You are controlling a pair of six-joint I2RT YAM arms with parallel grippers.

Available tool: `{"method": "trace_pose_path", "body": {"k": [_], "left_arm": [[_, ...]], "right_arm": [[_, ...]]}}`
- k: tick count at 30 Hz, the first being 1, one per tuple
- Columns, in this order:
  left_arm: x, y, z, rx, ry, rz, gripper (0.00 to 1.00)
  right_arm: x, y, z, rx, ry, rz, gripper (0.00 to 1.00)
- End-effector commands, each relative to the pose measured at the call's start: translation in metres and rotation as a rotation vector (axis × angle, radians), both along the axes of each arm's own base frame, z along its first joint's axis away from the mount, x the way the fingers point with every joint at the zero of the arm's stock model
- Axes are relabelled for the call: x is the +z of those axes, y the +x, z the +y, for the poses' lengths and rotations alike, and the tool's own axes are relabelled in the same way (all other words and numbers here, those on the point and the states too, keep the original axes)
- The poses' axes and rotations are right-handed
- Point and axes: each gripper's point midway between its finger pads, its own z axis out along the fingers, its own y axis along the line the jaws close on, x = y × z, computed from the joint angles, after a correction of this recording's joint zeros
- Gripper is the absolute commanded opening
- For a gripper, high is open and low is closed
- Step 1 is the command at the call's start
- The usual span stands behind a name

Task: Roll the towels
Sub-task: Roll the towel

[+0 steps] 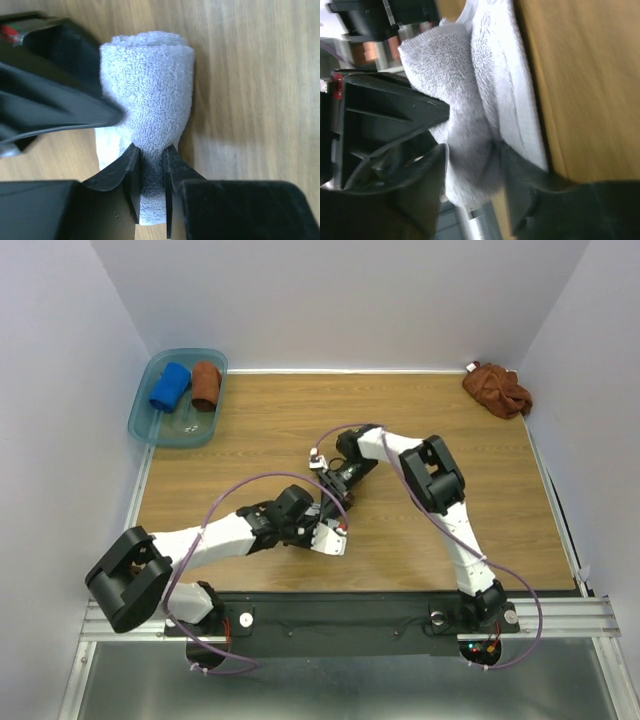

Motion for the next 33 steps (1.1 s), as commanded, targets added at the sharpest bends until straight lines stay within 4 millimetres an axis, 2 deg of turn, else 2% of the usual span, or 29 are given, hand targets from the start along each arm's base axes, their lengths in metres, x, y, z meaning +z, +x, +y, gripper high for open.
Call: {"method": "trace_pose_path", "body": {"k": [1,2,3,4,6,7,8,9,10,11,13,14,15,16,18,19,20,21,23,24,25,26,28,29,33], "left_arm": [[-0.021,-0.047,0.016,-0.031,0.106,0.314,0.01],[-0.020,-0.046,0.016,-0.022,0.105,0.344,0.00],[-0.019,-0.042,0.020,0.004,0.101,0.379,0.00],[-0.016,-0.042,0.018,0.013,0.099,0.436,0.00],[-0.014,-0.040,0.020,0.022,0.098,0.502,0.00],[-0.013,-0.031,0.025,0.059,0.107,0.561,0.00],[-0.009,-0.033,0.021,0.051,0.082,0.620,0.00],[0.000,-0.028,0.021,0.060,0.077,0.667,0.00],[-0.005,-0.026,0.022,0.069,0.064,0.742,0.00],[-0.005,-0.024,0.022,0.078,0.061,0.780,0.00],[-0.006,-0.017,0.023,0.104,0.064,0.866,0.01],[-0.005,-0.015,0.022,0.110,0.051,0.904,0.01],[-0.001,-0.010,0.019,0.101,0.050,0.923,0.01],[-0.010,-0.008,0.020,0.124,0.052,0.985,0.01],[-0.008,0.006,0.017,0.139,0.041,1.013,0.02],[-0.016,0.008,0.017,0.146,0.046,1.054,0.02],[-0.019,0.012,0.016,0.152,0.045,1.066,0.02],[-0.020,0.018,0.017,0.168,0.037,1.077,0.03],[-0.024,0.028,0.012,0.177,0.029,1.101,0.04],[-0.026,0.031,0.012,0.183,0.026,1.107,0.04],[-0.027,0.035,0.010,0.185,0.028,1.117,0.04],[-0.028,0.037,0.009,0.189,0.026,1.120,0.05],[-0.030,0.042,0.007,0.192,0.024,1.118,0.05],[-0.030,0.042,0.007,0.197,0.029,1.118,0.06],[-0.035,0.046,0.009,0.204,0.032,1.124,0.07]], "right_arm": [[0.043,0.062,-0.026,-0.052,0.019,-0.376,0.65],[0.054,0.074,-0.034,-0.087,0.026,-0.410,0.74],[0.065,0.081,-0.039,-0.109,0.027,-0.446,0.78],[0.088,0.084,-0.045,-0.132,0.035,-0.511,0.79],[0.107,0.096,-0.058,-0.184,0.037,-0.598,0.80],[0.102,0.096,-0.067,-0.194,-0.011,-0.631,0.81],[0.126,0.099,-0.072,-0.218,0.003,-0.739,0.81],[0.130,0.099,-0.077,-0.227,-0.013,-0.784,0.82],[0.122,0.094,-0.086,-0.230,-0.061,-0.805,0.84],[0.143,0.093,-0.090,-0.243,-0.037,-0.893,0.85],[0.149,0.089,-0.098,-0.250,-0.054,-0.960,0.86],[0.144,0.082,-0.103,-0.246,-0.062,-0.960,0.86],[0.157,0.078,-0.105,-0.244,-0.039,-1.021,0.86],[0.150,0.072,-0.106,-0.225,-0.050,-1.037,0.86],[0.155,0.063,-0.105,-0.204,-0.046,-1.077,0.86],[0.152,0.062,-0.105,-0.193,-0.076,-1.102,0.85],[0.149,0.058,-0.103,-0.174,-0.088,-1.121,0.85],[0.144,0.049,-0.090,-0.130,-0.075,-1.148,0.84],[0.139,0.046,-0.083,-0.097,-0.123,-1.222,0.84],[0.139,0.038,-0.065,-0.052,-0.096,-1.276,0.84],[0.130,0.038,-0.063,-0.033,-0.136,-1.312,0.83],[0.130,0.032,-0.046,-0.002,-0.105,-1.365,0.83],[0.119,0.033,-0.039,0.028,-0.134,-1.421,0.83],[0.115,0.029,-0.023,0.057,-0.112,-1.462,0.83],[0.095,0.029,-0.001,0.124,-0.120,-1.542,0.83]]}}
